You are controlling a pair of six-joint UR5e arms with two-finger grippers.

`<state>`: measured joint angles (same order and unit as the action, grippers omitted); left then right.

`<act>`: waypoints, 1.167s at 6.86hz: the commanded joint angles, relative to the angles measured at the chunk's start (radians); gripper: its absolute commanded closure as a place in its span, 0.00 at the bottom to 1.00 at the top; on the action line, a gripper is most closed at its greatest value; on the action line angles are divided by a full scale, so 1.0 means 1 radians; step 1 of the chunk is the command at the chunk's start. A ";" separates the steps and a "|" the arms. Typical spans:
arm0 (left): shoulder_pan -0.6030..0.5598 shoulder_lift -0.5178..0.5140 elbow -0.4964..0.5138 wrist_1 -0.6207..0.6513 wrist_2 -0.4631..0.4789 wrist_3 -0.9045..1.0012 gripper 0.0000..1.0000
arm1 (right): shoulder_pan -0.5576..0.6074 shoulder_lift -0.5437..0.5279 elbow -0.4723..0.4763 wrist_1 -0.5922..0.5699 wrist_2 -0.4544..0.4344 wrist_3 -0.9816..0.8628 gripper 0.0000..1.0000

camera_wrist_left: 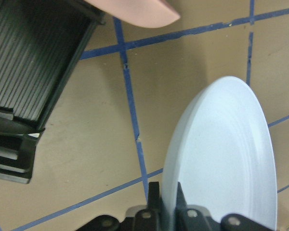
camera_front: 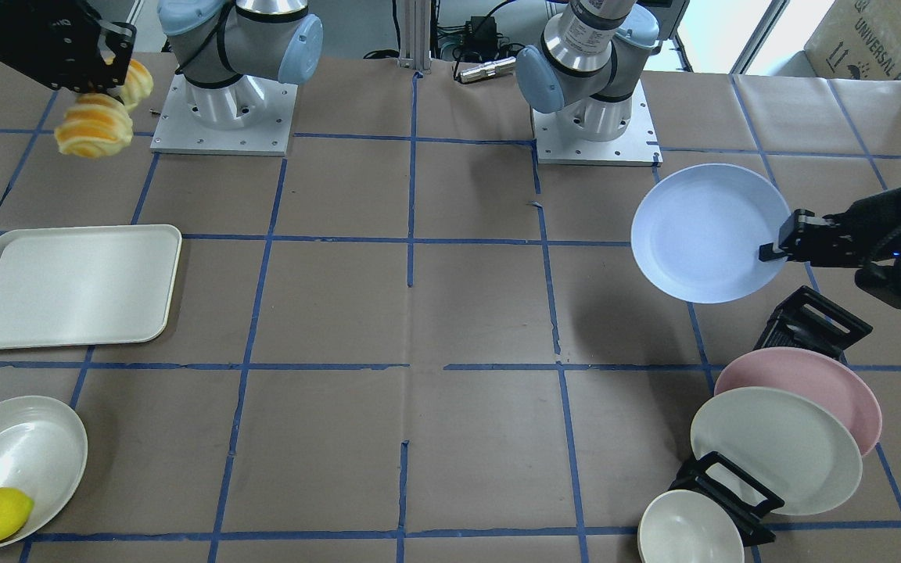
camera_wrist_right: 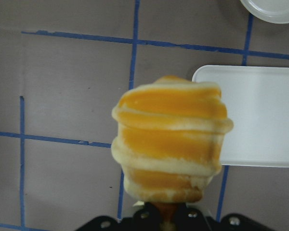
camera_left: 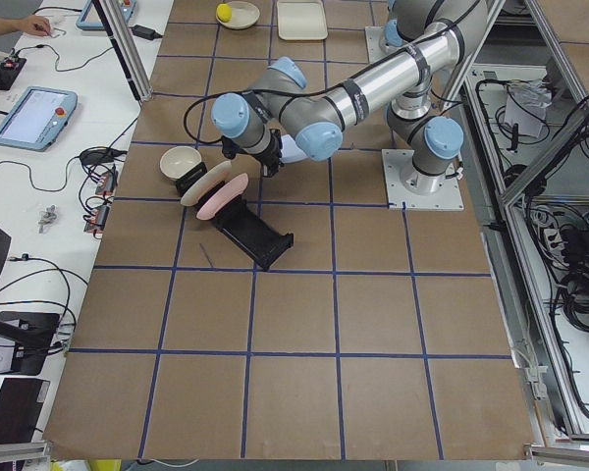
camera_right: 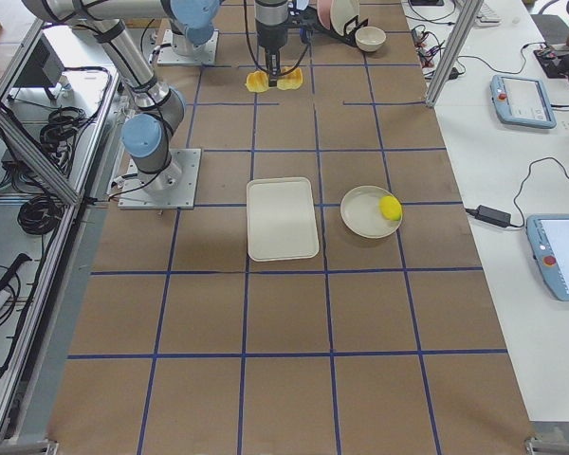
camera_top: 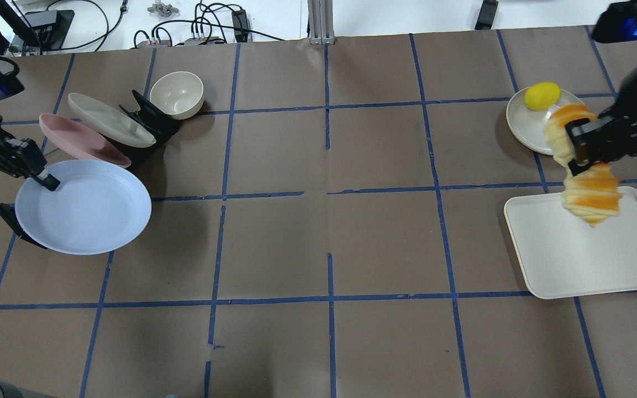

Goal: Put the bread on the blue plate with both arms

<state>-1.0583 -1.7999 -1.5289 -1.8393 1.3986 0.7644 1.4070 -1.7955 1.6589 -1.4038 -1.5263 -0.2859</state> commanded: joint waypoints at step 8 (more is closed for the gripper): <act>-0.521 -0.170 -0.178 0.629 -0.305 -0.457 0.88 | 0.244 0.222 -0.038 -0.053 0.034 0.120 1.00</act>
<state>-1.5376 -1.9360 -1.6991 -1.2789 1.0991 0.3595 1.6494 -1.5857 1.6124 -1.4417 -1.4937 -0.1709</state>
